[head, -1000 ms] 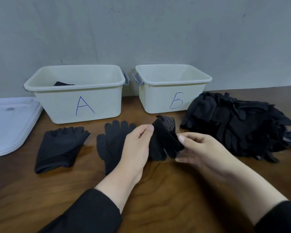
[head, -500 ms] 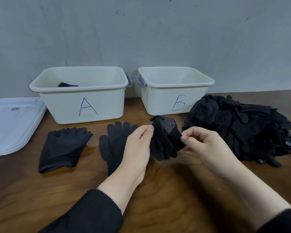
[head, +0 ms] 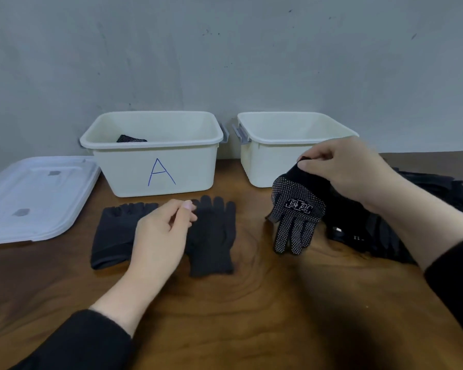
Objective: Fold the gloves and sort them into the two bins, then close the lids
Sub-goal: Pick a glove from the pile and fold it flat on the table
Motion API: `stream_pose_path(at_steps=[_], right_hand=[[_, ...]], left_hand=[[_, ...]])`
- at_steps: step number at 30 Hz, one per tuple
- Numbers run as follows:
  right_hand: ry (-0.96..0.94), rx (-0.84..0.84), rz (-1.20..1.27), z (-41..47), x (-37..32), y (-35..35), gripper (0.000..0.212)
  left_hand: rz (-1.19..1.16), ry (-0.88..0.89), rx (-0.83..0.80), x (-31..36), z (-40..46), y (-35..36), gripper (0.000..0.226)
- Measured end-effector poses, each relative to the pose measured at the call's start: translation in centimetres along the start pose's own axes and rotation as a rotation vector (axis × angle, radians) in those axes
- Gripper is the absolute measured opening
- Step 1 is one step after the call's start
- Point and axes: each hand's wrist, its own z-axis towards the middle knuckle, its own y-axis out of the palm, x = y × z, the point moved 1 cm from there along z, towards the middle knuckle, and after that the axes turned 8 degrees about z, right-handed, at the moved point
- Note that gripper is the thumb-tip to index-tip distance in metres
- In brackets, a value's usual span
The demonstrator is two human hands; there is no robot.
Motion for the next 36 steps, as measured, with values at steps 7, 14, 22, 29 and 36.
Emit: stream_pose_path(at_steps=[7, 14, 22, 29, 36], right_hand=[[-0.127, -0.014, -0.031, 2.9, -4.1, 2.6, 0.010], [-0.559, 0.174, -0.040, 3.6, -8.1, 6.6, 0.015], [-0.556, -0.421, -0.248, -10.4, 0.3, 16.8, 0.054], [-0.250, -0.208, -0.026, -9.6, 2.3, 14.5, 0.029], [-0.209, -0.312, -0.089, -9.6, 3.1, 15.1, 0.030]], left_hand=[[0.015, -0.044, 0.061, -1.9, -0.1, -2.2, 0.031], [-0.033, -0.077, 0.122, -2.0, 0.2, -2.9, 0.032], [-0.041, -0.046, 0.147, -2.3, 0.4, -2.7, 0.033], [0.013, 0.015, 0.070, -1.9, 0.3, -2.3, 0.033], [0.433, 0.258, -0.364, -1.3, -0.3, -0.3, 0.035]])
